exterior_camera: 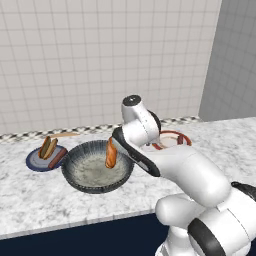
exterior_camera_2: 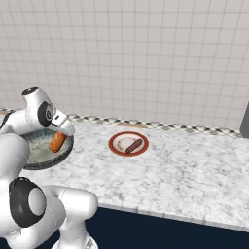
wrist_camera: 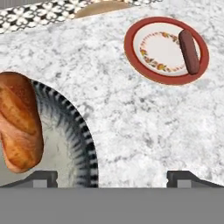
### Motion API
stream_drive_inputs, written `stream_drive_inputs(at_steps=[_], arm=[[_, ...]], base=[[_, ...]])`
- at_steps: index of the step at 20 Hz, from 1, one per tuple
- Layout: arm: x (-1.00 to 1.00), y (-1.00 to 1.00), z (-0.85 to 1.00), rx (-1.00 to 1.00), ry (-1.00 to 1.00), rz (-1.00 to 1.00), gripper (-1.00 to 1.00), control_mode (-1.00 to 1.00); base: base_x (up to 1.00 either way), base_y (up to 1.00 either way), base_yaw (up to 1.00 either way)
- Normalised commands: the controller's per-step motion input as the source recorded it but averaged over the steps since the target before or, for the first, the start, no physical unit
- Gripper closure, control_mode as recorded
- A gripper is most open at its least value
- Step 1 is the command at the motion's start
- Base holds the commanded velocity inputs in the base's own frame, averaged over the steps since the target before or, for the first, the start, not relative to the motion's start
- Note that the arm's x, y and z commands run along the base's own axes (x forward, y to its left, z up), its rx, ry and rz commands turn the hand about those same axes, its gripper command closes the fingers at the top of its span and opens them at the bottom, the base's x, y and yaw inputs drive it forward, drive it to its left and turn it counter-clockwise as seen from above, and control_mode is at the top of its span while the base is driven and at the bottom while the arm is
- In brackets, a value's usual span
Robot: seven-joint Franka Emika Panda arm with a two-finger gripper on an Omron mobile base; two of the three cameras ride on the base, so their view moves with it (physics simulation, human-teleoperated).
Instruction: Place one bun and one sausage from the bowl on each plate.
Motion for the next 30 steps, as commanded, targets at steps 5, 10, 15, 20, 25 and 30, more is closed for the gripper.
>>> stream_drive_inputs(at_steps=[5, 10, 15, 20, 25, 30], arm=[[0.51, 0.69, -0.07, 0.16, -0.04, 0.13, -1.00, -1.00], [0.20, -0.20, -0.64, 0.33, -0.05, 0.33, -1.00, -1.00], [0.41, 0.73, -0.42, -0.04, -0.06, -0.02, -1.00, -1.00], [0.22, 0.17, -0.41, 0.00, 0.01, -0.01, -1.00, -1.00], [0.00, -0.01, -0.07, 0.00, 0.00, 0.00, -1.00, -1.00], [0.01, 0.01, -0.15, 0.00, 0.00, 0.00, -1.00, -1.00]], base=[[0.00, 0.00, 0.00], [0.00, 0.00, 0.00], [0.00, 0.00, 0.00], [0.00, 0.00, 0.00], [0.00, 0.00, 0.00], [0.00, 0.00, 0.00]])
